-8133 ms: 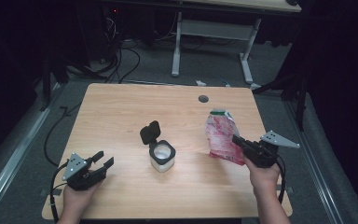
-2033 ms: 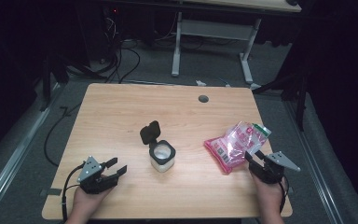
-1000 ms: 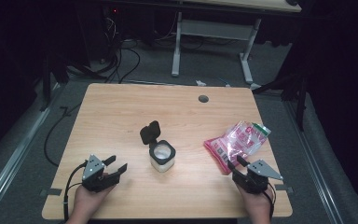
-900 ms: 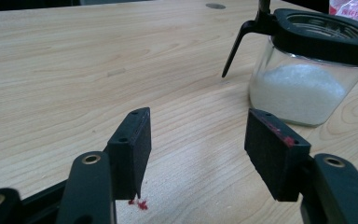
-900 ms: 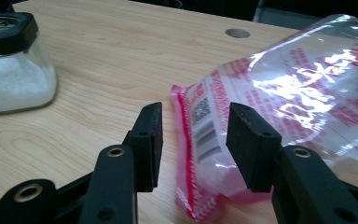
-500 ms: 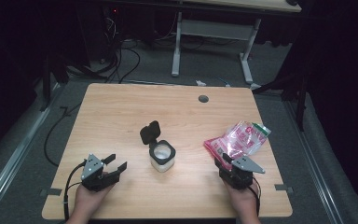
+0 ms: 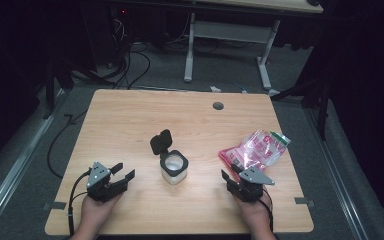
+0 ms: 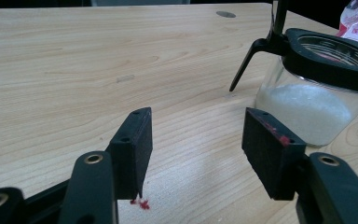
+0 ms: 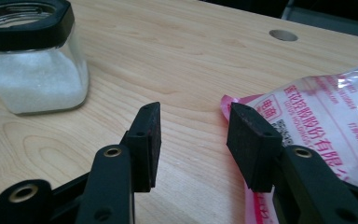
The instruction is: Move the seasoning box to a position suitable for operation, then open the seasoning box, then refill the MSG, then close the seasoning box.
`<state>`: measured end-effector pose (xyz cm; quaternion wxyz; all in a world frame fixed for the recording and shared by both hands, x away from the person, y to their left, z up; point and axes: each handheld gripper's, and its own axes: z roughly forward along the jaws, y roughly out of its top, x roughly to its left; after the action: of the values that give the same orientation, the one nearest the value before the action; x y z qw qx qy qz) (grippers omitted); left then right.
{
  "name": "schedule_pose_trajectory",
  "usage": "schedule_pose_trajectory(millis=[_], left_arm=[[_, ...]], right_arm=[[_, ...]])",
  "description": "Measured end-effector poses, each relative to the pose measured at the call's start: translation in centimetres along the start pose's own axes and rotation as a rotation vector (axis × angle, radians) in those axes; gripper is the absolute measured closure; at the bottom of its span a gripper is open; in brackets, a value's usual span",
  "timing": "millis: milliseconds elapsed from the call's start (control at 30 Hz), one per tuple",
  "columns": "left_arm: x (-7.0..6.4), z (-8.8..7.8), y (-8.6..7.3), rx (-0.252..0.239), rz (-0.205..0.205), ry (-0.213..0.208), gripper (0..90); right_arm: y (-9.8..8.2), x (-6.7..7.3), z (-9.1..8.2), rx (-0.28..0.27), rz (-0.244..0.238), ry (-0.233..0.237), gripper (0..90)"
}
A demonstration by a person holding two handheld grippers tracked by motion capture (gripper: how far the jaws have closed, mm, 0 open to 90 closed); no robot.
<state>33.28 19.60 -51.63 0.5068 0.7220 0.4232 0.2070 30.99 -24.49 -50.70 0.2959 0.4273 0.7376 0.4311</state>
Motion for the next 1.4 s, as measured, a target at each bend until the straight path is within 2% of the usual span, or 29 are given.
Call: schedule_pose_trajectory(millis=[200,400,500,567,633,767,900,1000,1133,1300,1400], left_arm=[[-0.3,-0.4,0.3,-0.012,0.005,0.007,43.4],[-0.4,-0.1,0.7,-0.014,0.004,0.005,43.5],[-0.3,0.2,0.9,-0.007,0.013,0.004,45.7],[0.0,0.7,1.1,-0.004,0.001,0.002,48.0],[0.4,1.2,1.4,0.005,-0.03,-0.01,49.8],[0.8,1.9,1.8,0.005,-0.046,-0.003,54.3],[1.1,2.6,2.4,0.034,-0.076,-0.006,56.7],[1.1,3.1,2.8,0.043,-0.053,0.002,57.9],[0.8,3.4,3.5,0.022,-0.033,-0.002,62.1],[0.6,3.7,4.2,-0.006,-0.04,-0.02,68.2],[0.5,4.2,4.3,0.011,-0.038,-0.029,70.8]], right_arm=[[0.1,0.8,0.5,0.006,-0.028,0.02,54.2],[0.1,1.4,1.0,0.022,-0.045,0.031,53.5],[0.0,1.7,1.3,0.022,-0.036,0.031,53.5],[0.0,1.8,1.5,0.027,-0.04,0.031,54.3],[-0.1,2.0,1.8,0.024,-0.039,0.041,55.6],[-0.2,2.4,2.1,0.025,-0.057,0.043,57.3],[-0.2,3.0,2.4,0.033,-0.065,0.049,58.9],[-0.1,3.3,2.4,0.036,-0.065,0.051,61.0],[0.1,3.4,2.7,0.037,-0.048,0.064,64.0],[0.3,3.6,3.2,0.043,-0.042,0.067,66.8],[0.4,3.8,3.4,0.046,-0.038,0.051,69.2]])
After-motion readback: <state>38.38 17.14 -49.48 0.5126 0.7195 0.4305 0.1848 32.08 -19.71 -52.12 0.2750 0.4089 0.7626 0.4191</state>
